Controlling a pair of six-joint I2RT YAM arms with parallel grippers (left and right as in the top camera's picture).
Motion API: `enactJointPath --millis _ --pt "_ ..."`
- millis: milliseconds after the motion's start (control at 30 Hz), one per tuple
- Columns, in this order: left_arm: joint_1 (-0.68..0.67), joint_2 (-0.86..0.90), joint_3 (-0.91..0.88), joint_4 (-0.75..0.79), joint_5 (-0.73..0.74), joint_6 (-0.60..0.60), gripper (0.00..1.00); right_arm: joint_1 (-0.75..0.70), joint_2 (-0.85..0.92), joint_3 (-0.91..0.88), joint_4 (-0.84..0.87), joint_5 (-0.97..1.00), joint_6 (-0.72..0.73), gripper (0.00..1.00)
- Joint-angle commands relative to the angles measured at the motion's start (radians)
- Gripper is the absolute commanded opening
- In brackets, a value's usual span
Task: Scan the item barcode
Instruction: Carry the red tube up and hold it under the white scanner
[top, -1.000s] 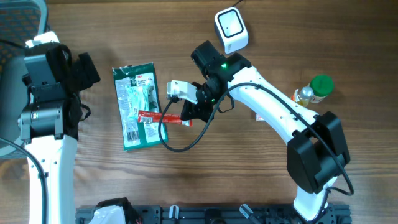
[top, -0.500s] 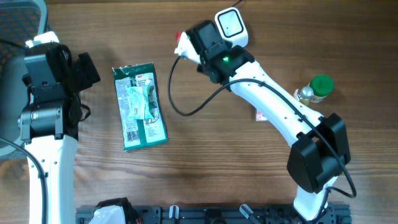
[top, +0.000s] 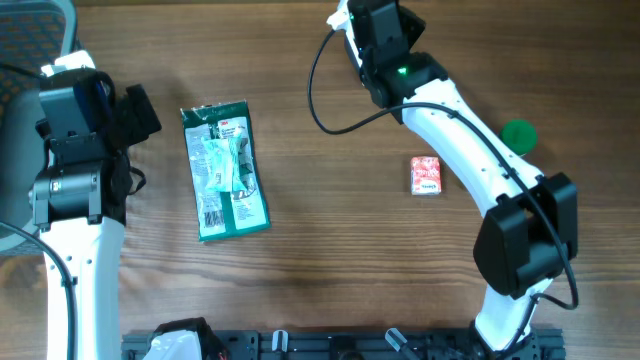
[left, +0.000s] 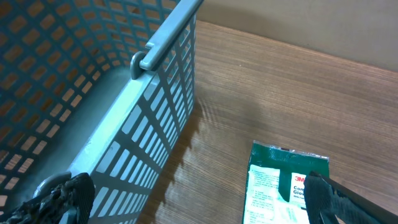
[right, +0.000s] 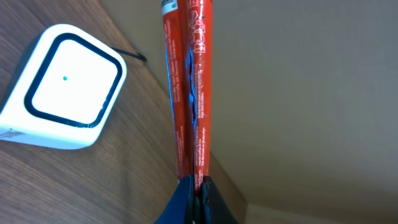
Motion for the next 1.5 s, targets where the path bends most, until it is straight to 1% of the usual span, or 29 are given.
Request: enactJointPath --millis 0,200,333,567,700,833,1167,1267,1367,1467 --pt "0.006 0.001 0.004 0.003 0.005 0.002 1.00 -0.008 0.079 0.004 0.046 0.066 0.011 0.04" --pt "0.006 0.001 0.004 0.003 0.005 0.002 1.00 -0.011 0.185 0.004 0.111 0.158 -0.110 0.04" --pt "0.006 0.001 0.004 0.003 0.005 0.002 1.00 -0.011 0.238 0.003 0.098 0.189 -0.138 0.04" --pt "0.006 0.001 0.004 0.003 0.005 0.002 1.00 -0.011 0.269 0.000 0.080 0.205 -0.137 0.04" --pt "0.006 0.001 0.004 0.003 0.005 0.002 1.00 -0.011 0.270 0.000 0.006 0.203 -0.137 0.04" --pt "0.006 0.001 0.004 0.003 0.005 0.002 1.00 -0.010 0.270 0.000 -0.066 0.166 -0.137 0.04" --pt "0.006 0.001 0.004 0.003 0.005 0.002 1.00 0.010 0.270 0.000 -0.116 0.075 -0.137 0.04" --pt "0.006 0.001 0.004 0.003 0.005 0.002 1.00 0.010 0.270 0.000 -0.125 0.076 -0.132 0.04" --pt "0.006 0.001 0.004 0.003 0.005 0.002 1.00 0.010 0.245 0.001 -0.132 0.097 -0.074 0.04" --pt "0.006 0.001 0.004 0.003 0.005 0.002 1.00 0.008 0.172 0.001 -0.154 0.089 0.019 0.04"
